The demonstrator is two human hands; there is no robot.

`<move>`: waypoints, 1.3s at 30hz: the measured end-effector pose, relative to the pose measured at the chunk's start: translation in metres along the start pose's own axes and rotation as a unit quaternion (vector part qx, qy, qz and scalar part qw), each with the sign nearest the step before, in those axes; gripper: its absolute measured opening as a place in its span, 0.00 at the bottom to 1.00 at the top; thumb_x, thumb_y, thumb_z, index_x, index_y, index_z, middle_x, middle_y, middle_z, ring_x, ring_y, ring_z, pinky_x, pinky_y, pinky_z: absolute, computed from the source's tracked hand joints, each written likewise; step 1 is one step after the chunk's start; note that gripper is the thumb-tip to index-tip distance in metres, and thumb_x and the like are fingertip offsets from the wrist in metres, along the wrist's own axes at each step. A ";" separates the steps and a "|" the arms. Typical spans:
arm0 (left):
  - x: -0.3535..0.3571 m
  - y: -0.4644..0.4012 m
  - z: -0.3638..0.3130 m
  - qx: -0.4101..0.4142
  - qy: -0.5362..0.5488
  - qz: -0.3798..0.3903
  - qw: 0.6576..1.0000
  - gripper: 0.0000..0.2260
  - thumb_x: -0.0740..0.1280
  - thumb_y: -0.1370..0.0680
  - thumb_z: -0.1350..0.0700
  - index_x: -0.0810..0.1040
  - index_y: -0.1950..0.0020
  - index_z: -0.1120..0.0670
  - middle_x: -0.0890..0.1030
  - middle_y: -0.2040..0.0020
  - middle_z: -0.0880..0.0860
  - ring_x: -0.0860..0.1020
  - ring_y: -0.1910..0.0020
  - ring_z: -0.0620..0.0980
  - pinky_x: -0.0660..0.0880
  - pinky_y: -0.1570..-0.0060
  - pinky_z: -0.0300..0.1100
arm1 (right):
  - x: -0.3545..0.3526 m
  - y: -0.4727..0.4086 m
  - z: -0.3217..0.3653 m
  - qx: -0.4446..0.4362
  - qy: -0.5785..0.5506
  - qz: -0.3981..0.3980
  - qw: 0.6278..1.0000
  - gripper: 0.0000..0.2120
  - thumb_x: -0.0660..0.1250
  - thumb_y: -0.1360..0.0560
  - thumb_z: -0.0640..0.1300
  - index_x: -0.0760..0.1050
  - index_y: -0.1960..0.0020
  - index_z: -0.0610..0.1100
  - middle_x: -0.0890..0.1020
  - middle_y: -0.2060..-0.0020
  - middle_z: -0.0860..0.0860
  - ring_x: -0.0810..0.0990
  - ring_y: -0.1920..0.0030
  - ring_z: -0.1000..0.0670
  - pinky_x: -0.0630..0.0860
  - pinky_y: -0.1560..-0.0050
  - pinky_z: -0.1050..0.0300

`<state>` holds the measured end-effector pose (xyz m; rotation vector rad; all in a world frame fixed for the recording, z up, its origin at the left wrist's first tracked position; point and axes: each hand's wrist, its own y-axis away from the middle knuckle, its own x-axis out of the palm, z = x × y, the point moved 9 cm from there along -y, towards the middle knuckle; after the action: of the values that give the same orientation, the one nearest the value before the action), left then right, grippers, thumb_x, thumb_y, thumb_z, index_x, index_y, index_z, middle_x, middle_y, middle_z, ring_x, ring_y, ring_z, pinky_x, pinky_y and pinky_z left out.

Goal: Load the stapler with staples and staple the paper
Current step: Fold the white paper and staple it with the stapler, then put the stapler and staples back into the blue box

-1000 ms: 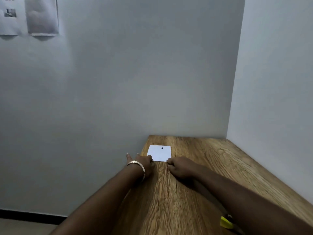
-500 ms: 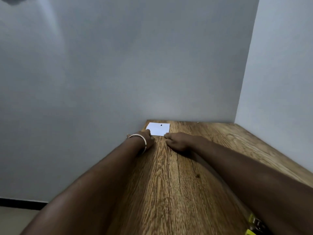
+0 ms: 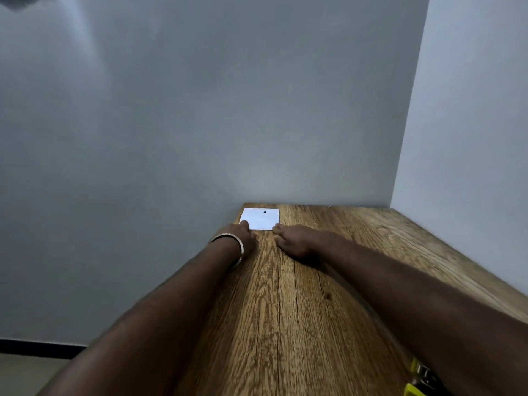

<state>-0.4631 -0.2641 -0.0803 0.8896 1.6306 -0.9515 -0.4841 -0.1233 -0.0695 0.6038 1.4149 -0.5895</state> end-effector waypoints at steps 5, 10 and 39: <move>-0.009 0.013 -0.005 0.021 0.007 -0.025 0.999 0.19 0.53 0.19 0.47 0.68 0.33 0.56 0.73 0.32 0.59 0.73 0.36 0.60 0.70 0.40 0.51 | 0.000 0.009 0.007 -0.013 -0.019 -0.011 1.000 0.28 0.46 0.14 0.49 0.43 0.20 0.38 0.43 0.20 0.43 0.47 0.19 0.46 0.49 0.21 0.52; -0.015 0.039 -0.012 0.062 -0.021 -0.015 0.998 0.20 0.54 0.19 0.43 0.72 0.35 0.54 0.75 0.34 0.57 0.74 0.37 0.59 0.71 0.41 0.52 | 0.005 0.028 0.005 0.015 -0.028 0.011 0.999 0.29 0.46 0.15 0.54 0.45 0.19 0.41 0.43 0.19 0.43 0.46 0.20 0.42 0.51 0.21 0.43; -0.067 0.325 -0.046 0.133 0.075 0.090 0.984 0.24 0.65 0.25 0.39 0.75 0.33 0.49 0.79 0.38 0.50 0.77 0.42 0.51 0.76 0.43 0.47 | -0.015 0.304 0.092 -0.027 -0.087 -0.034 0.995 0.19 0.57 0.19 0.52 0.80 0.53 0.41 0.81 0.60 0.47 0.77 0.61 0.51 0.73 0.58 0.54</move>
<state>-0.1758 -0.0936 -0.0591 1.2958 1.5395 -1.0087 -0.2081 0.0307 -0.0388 0.4500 1.2864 -0.6404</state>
